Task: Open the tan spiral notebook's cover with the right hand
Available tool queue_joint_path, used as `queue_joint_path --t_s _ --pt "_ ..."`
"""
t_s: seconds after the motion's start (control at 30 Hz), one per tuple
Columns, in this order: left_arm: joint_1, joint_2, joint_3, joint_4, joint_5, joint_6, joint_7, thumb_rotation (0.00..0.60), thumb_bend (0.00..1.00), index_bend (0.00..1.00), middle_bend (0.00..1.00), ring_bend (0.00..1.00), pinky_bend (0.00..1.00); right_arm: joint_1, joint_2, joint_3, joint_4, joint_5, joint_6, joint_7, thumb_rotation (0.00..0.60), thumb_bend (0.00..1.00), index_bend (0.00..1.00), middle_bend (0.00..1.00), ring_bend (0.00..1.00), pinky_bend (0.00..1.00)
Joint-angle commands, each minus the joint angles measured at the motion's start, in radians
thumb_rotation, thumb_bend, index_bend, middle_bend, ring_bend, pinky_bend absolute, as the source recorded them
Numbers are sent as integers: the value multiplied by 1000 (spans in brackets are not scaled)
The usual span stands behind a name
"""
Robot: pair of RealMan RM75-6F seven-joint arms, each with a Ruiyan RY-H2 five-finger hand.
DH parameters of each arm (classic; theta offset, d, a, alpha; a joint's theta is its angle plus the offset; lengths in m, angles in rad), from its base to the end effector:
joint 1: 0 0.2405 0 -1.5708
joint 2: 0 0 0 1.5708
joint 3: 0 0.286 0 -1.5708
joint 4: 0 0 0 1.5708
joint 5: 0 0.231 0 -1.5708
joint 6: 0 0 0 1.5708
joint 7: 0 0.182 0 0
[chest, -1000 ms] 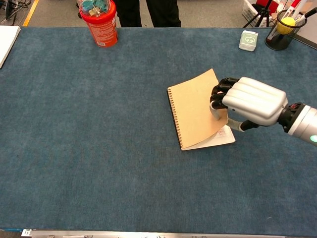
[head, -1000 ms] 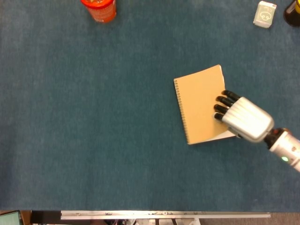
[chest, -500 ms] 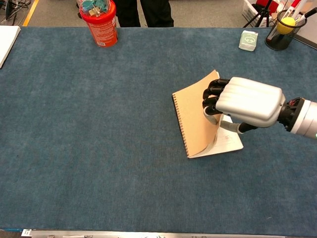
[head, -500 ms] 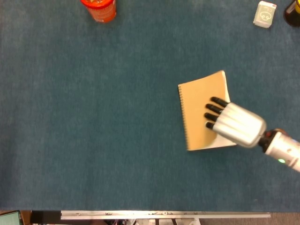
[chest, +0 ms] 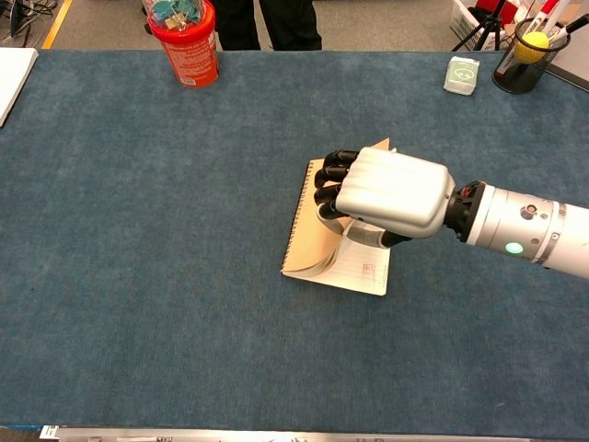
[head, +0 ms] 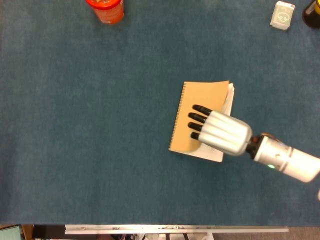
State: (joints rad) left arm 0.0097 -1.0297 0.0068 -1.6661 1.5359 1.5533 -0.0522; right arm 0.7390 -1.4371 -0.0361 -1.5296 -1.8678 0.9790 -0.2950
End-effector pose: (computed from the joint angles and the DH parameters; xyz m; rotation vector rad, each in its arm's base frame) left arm -0.3542 0.1768 0.1782 -1.3456 -0.9500 -0.8727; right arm -0.1315 -0.2988 -0.0615 2.4588 -0.1967 1.0033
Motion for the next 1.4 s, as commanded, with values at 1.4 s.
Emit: queue_joint_path --t_s 1.4 --pt "-17 -27 0 4 2 -29 8 600 509 307 276 158 166 -128 194 -89 83 -151 318 73 600 397 752 446 245 214"
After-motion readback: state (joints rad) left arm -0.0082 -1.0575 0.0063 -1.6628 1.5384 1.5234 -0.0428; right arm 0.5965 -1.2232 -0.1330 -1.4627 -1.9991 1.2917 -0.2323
